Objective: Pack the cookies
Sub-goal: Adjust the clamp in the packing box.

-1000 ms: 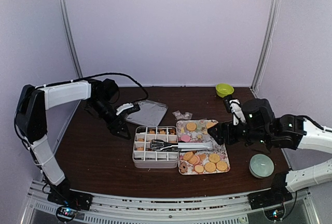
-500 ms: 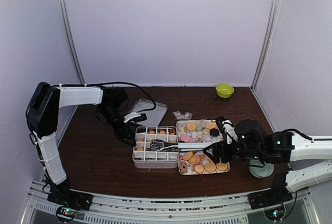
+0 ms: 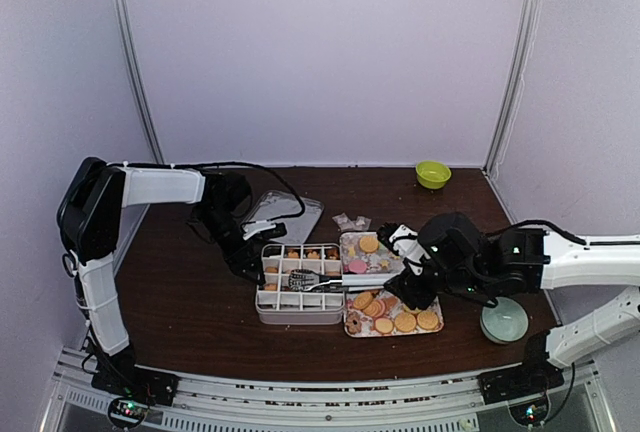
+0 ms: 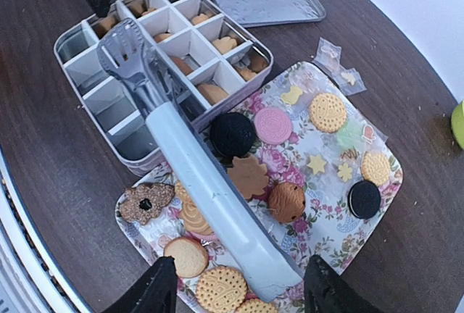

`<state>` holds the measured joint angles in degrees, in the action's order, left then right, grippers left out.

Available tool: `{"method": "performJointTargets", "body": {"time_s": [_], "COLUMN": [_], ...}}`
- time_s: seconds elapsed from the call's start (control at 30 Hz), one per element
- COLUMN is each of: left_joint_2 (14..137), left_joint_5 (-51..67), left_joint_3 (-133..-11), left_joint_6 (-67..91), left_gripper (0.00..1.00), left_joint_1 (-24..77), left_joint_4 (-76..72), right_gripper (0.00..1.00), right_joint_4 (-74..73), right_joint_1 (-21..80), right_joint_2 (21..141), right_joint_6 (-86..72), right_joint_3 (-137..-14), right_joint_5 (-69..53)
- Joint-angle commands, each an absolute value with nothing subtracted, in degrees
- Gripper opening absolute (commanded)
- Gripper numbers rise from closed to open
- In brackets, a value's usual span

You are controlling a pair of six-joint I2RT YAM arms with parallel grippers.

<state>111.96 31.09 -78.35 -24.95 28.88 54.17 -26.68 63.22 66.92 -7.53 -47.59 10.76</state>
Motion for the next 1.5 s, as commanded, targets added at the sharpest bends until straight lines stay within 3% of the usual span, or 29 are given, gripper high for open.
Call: {"method": "performJointTargets", "body": {"time_s": [0.0,0.23,0.47,0.73,1.2,1.3,1.47], "left_joint_2": [111.28,111.17,110.57,110.57,111.78,111.52,107.10], "left_joint_5": [29.88,29.52,29.66,29.41,27.84,27.71,28.23], "left_joint_3": [-78.49,-78.46,-77.81,-77.27,-77.34,-77.21,-77.49], "left_joint_6": [-26.26,-26.72,-27.19,-27.72,-27.87,-28.20,-31.64], "left_gripper": [0.75,0.75,0.75,0.74,0.73,0.73,0.79], "left_joint_1": [29.16,29.14,29.10,29.16,29.14,29.12,29.08], "left_joint_4": [53.54,53.57,53.57,53.14,51.59,52.07,56.71], "right_gripper": [0.59,0.56,0.52,0.35,0.03,0.09,0.41], "right_joint_4": [-35.56,-46.71,-48.41,-53.45,-63.94,-63.89,-56.11], "right_joint_1": [66.78,69.80,69.83,69.95,73.01,73.08,70.27], "right_joint_2": [70.56,77.95,83.65,90.59,92.53,92.58,87.37], "right_joint_6": [6.32,15.53,22.87,28.46,28.74,26.58,11.13], "right_joint_3": [-52.61,-59.36,-63.26,-70.60,-78.87,-79.37,-77.16], "right_joint_5": [16.76,18.62,25.59,31.10,36.32,36.41,36.93]}}
